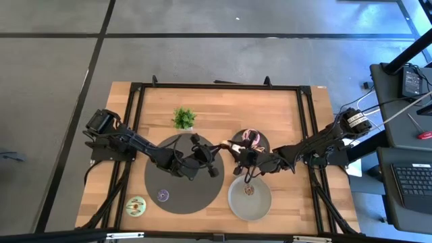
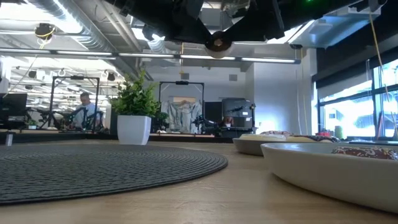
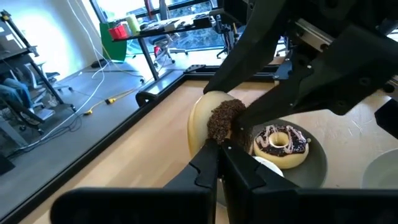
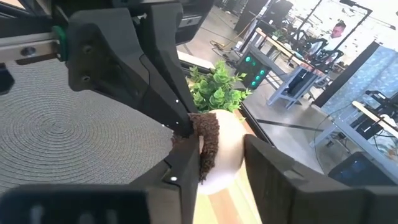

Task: Pick & Place donuts
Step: Put the small black donut on the gray plate

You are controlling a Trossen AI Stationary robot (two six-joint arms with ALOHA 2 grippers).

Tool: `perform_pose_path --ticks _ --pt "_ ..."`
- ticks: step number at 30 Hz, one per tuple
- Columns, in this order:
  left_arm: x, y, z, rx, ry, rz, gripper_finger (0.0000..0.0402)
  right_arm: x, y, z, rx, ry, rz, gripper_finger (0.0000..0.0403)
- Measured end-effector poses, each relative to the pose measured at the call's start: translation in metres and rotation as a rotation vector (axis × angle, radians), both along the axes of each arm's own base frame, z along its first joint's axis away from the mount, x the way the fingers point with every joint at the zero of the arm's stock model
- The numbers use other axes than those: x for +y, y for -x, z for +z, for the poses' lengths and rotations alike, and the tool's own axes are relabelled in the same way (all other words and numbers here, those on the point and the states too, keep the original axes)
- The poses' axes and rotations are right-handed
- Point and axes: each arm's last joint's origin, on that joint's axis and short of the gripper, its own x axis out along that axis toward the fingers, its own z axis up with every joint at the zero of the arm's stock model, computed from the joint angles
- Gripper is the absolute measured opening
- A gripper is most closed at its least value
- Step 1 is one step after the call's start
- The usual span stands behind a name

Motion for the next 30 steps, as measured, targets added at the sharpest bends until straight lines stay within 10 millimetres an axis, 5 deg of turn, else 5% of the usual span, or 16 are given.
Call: perform_pose_path --ticks 13,30 --pt "0.000 0.000 0.001 0.013 -0.019 -0.006 0.0021 0.000 0.000 0.000 0.004 0.006 0.001 0.0027" --pt "-0.019 0.013 0.010 0.026 -0.117 0.051 0.0127 -0.001 0.001 0.000 0.005 0.015 -0.029 0.0019"
